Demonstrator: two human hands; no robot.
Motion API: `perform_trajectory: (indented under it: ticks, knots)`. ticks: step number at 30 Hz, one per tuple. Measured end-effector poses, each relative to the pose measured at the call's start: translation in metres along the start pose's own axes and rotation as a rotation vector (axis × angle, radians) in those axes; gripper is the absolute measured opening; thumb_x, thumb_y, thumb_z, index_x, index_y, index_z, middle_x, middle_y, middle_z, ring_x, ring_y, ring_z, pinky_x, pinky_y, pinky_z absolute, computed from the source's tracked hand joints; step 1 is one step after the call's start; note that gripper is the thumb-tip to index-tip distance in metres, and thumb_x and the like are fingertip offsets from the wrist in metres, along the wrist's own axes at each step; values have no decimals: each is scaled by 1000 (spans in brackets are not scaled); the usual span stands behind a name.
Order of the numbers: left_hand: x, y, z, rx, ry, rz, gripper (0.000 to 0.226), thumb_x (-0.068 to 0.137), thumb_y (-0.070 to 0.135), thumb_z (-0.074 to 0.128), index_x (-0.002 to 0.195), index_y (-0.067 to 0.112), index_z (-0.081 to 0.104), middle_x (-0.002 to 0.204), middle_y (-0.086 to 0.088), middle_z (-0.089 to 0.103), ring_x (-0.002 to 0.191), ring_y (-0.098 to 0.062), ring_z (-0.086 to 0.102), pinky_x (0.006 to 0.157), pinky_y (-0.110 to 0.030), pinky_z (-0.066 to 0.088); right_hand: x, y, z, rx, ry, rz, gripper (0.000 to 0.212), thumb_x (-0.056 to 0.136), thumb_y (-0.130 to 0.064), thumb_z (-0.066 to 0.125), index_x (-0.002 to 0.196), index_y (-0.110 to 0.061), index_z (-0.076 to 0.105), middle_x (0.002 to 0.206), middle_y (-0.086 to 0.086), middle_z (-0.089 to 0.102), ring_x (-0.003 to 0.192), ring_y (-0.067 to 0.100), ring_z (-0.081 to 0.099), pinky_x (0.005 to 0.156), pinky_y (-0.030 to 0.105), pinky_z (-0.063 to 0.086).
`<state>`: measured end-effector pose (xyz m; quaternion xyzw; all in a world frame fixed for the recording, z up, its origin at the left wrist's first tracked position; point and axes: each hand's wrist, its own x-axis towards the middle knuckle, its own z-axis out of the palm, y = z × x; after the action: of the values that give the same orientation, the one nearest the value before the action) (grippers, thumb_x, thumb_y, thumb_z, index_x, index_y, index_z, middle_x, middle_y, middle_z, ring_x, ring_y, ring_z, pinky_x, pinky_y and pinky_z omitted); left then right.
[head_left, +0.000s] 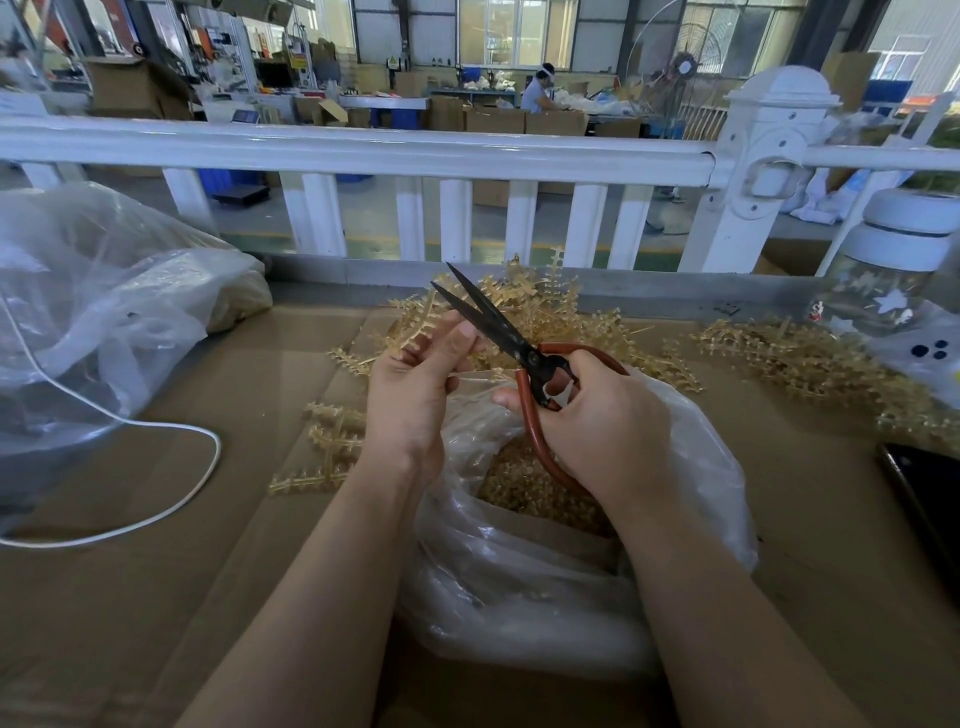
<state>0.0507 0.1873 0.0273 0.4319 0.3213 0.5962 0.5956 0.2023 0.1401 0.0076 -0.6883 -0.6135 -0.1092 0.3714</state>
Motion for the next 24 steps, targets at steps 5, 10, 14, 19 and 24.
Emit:
perform_trajectory:
  ticks: [5, 10, 14, 19, 24]
  knots:
    - [-1, -1, -1, 15, 10, 15, 21, 88, 10, 69, 108, 9, 67, 76, 10, 67, 67, -1, 60, 72, -24, 41, 0, 0, -2, 8, -50, 9, 67, 73, -88, 45, 92, -26, 62, 84, -18, 64, 75, 5, 58, 63, 25, 51]
    - [-2, 0, -2, 11, -25, 19, 12, 88, 6, 66, 92, 17, 66, 75, 10, 65, 68, -2, 59, 71, -25, 41, 0, 0, -3, 3, -61, 1, 66, 74, -87, 46, 90, -25, 60, 79, -16, 63, 71, 5, 59, 61, 27, 54]
    - [-2, 0, -2, 21, -30, 15, 12, 87, 6, 65, 85, 18, 67, 79, 4, 61, 71, -7, 55, 71, -25, 41, 1, 0, -2, 0, -56, 0, 65, 75, -86, 48, 88, -23, 58, 76, -14, 63, 69, 6, 59, 61, 31, 56]
    - [-2, -2, -1, 42, -70, -4, 17, 90, 5, 62, 79, 18, 65, 73, 5, 61, 74, -10, 54, 76, -30, 38, 1, 0, 0, -17, -16, -3, 66, 73, -89, 46, 79, -24, 53, 66, -14, 56, 61, 5, 54, 54, 31, 53]
    - [-1, -3, 0, -30, -125, -54, 11, 89, 10, 62, 81, 18, 62, 74, 3, 56, 69, -8, 51, 72, -25, 39, 0, 0, 0, -13, 8, -17, 67, 72, -90, 44, 82, -25, 57, 72, -15, 62, 66, 4, 58, 58, 26, 52]
